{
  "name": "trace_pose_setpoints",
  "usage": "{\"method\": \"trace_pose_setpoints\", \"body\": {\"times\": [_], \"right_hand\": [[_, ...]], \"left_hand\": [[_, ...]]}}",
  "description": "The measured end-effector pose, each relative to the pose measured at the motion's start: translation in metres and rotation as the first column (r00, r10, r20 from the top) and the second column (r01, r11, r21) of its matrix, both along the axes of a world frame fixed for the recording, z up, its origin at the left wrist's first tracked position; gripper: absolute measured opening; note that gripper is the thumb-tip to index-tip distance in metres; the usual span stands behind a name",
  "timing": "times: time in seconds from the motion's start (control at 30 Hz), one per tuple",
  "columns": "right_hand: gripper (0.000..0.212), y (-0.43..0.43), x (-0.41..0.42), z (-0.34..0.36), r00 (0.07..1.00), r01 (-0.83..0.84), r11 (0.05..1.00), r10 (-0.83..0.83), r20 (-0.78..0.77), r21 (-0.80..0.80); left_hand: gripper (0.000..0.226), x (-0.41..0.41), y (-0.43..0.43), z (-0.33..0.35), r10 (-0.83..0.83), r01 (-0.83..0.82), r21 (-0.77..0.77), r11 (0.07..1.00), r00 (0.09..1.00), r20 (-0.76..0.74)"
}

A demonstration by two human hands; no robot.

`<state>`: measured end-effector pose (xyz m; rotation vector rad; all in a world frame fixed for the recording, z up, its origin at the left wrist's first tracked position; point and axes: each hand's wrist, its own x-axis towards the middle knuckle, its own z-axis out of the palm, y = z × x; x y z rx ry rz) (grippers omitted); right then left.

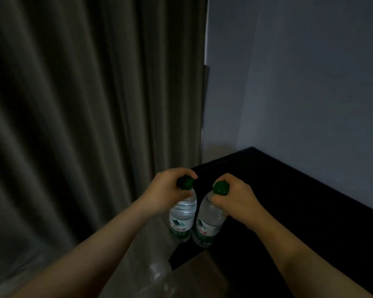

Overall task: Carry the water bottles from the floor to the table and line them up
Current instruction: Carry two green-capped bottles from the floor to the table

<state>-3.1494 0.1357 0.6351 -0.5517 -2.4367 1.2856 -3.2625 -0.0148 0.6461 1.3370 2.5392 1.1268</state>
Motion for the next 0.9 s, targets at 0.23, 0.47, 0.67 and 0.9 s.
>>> {"method": "trace_pose_setpoints", "body": {"times": [0.23,0.47,0.67,0.9], "right_hand": [[0.016,0.055,-0.04,-0.005,0.979,0.203,0.979,-0.203,0.017,-0.026],[0.021,0.133,-0.045,-0.007,0.924,0.382,0.924,-0.382,-0.004,0.021],[0.021,0.212,-0.047,0.0,0.876,0.48,0.875,-0.482,0.011,0.069],[0.031,0.289,-0.058,0.004,0.804,0.582,0.796,-0.594,0.031,0.164]], "left_hand": [[0.036,-0.061,0.086,-0.006,-0.238,0.238,0.008,0.971,0.967,0.09],[0.04,-0.086,0.186,-0.011,-0.385,0.386,0.033,0.922,0.905,0.18],[0.033,-0.102,0.272,-0.007,-0.42,0.423,0.008,0.906,0.898,0.129],[0.033,-0.125,0.364,-0.007,-0.424,0.424,-0.096,0.901,0.905,0.024]]}}
